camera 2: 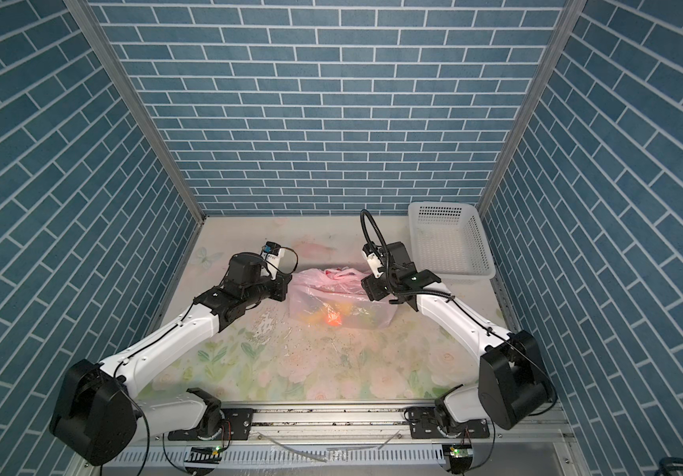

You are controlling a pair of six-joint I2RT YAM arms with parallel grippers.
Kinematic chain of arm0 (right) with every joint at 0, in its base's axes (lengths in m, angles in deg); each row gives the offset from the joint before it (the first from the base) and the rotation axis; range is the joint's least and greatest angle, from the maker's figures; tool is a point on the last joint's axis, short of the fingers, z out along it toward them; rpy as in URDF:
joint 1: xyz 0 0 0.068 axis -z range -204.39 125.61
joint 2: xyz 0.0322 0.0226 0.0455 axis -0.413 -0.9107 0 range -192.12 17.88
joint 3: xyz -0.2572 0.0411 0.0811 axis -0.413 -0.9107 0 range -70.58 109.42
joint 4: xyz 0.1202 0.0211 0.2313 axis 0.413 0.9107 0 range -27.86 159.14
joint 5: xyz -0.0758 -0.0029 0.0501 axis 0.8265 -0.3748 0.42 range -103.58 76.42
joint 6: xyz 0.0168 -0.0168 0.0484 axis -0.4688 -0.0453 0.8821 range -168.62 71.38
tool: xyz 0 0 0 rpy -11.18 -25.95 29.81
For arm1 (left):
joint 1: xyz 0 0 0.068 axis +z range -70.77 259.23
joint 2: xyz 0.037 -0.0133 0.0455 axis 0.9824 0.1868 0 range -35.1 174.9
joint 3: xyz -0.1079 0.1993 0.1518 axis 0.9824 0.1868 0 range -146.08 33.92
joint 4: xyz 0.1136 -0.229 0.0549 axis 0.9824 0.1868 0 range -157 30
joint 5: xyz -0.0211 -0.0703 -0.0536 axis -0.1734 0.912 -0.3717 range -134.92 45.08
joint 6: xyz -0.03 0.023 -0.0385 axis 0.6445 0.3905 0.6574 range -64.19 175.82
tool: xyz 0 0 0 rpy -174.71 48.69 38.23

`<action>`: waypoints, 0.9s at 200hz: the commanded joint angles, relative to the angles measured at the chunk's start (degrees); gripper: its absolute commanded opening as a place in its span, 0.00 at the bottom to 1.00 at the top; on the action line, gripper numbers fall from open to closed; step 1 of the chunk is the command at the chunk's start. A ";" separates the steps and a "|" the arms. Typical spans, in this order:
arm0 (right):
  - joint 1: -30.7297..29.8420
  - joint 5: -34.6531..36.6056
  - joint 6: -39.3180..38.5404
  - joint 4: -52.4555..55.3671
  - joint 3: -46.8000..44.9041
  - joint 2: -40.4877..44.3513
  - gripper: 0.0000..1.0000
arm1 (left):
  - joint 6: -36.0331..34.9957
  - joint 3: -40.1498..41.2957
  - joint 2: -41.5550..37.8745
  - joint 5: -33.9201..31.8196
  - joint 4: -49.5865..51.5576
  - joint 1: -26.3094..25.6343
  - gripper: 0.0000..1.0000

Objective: Untie the knot of the plastic bag and take out the fruit
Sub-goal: Untie the plastic bag at the center of the table.

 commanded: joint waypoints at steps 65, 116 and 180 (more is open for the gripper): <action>0.26 -1.79 -0.67 -3.05 2.43 0.73 0.00 | -0.77 0.93 -0.81 -3.30 1.69 -0.15 0.00; 6.64 -2.14 7.05 -0.78 -3.02 8.08 0.00 | 1.42 3.19 0.13 -4.53 2.10 2.34 0.00; 8.68 -3.43 11.08 1.89 -4.08 8.26 0.00 | 1.55 1.74 0.25 -3.09 2.78 2.87 0.16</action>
